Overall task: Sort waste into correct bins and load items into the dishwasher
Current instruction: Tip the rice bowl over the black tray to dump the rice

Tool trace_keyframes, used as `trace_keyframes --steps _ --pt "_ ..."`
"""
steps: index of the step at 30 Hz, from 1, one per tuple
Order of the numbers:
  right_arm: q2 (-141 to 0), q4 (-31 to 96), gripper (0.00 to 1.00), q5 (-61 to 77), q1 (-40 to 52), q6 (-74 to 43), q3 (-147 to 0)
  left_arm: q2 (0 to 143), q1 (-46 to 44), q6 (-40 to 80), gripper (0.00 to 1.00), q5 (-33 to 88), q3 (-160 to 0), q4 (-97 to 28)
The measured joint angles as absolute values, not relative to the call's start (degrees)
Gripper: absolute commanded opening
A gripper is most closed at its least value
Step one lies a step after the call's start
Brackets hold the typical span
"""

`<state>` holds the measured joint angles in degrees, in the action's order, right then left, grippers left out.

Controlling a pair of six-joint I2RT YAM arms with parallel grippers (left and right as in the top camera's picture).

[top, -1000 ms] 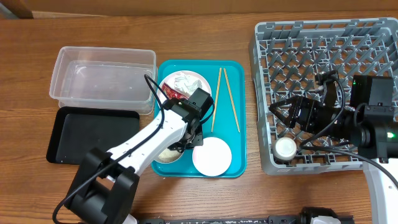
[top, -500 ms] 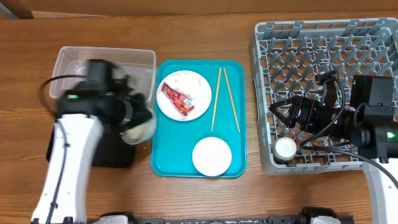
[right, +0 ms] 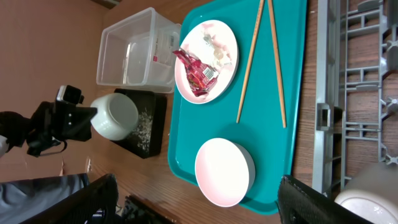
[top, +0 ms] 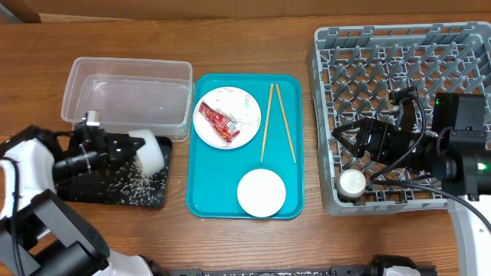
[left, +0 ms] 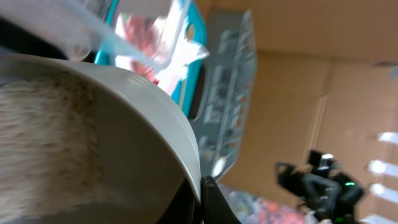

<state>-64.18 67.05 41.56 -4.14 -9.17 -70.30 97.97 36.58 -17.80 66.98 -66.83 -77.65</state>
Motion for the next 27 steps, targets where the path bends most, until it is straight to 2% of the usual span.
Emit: trace_keyframes --steps 8,16,19,22,27 --pt "-64.2 67.0 0.84 41.5 -4.1 -9.1 -70.3 99.4 42.5 -26.2 0.04 73.7 -66.8 -79.3" --pt "-64.2 67.1 0.84 41.5 -4.1 -9.2 -70.3 99.7 42.5 -31.1 0.04 75.5 -66.7 -79.9" --pt "-64.2 67.1 0.84 41.6 -4.1 -9.1 -70.3 100.0 42.5 -33.9 0.04 77.8 -66.6 -87.9" --pt "-64.2 67.2 0.84 41.5 -4.1 -9.2 -70.3 100.1 42.6 -36.0 0.04 78.9 -66.6 -84.1" --pt "-64.2 67.6 0.85 41.5 -4.1 -9.2 -70.3 100.8 42.9 -37.7 0.04 79.9 -66.5 -87.6"
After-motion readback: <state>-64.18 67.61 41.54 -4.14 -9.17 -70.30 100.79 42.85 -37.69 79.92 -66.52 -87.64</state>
